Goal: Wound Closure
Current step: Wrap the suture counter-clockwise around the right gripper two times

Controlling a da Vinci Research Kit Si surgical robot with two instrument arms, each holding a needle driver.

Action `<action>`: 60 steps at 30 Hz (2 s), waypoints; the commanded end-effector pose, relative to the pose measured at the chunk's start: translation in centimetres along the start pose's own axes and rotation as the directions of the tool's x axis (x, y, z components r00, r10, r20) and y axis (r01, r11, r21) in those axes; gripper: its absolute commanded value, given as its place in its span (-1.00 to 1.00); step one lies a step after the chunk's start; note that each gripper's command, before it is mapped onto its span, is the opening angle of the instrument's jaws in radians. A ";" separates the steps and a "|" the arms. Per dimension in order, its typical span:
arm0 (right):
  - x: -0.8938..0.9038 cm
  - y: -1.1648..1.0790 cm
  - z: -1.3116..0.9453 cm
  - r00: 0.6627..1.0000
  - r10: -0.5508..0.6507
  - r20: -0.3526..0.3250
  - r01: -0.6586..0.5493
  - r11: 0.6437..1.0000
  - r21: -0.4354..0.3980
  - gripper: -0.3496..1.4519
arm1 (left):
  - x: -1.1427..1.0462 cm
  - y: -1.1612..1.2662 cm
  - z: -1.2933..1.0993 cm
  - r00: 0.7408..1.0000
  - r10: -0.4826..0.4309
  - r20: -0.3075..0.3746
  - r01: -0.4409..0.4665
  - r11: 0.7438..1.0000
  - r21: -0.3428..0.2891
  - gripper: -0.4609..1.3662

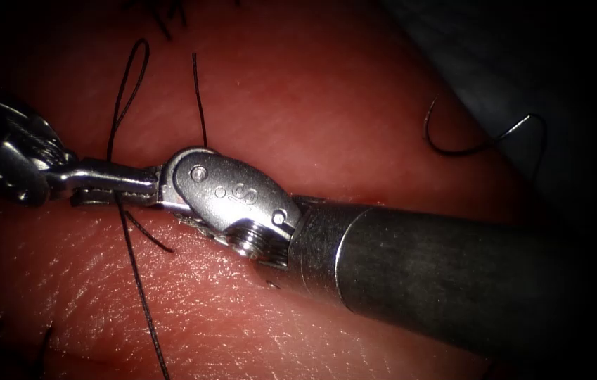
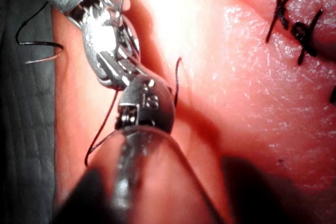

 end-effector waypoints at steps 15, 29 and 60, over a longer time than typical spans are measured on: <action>0.10 0.03 -0.25 0.995 -0.077 0.059 0.080 0.995 -0.051 -1.00 | 0.12 0.04 -0.06 1.000 -0.014 -0.023 0.012 0.998 -0.070 -0.88; 0.53 0.11 -0.57 0.981 -0.171 0.096 0.184 0.971 -0.155 -1.00 | 0.41 0.14 -0.09 0.992 -0.100 -0.073 0.082 0.972 -0.218 -0.88; 1.09 1.41 0.10 0.976 -0.181 0.121 0.183 0.983 -0.006 -1.00 | 0.60 0.16 0.01 0.987 -0.154 -0.037 0.136 0.943 -0.303 -0.88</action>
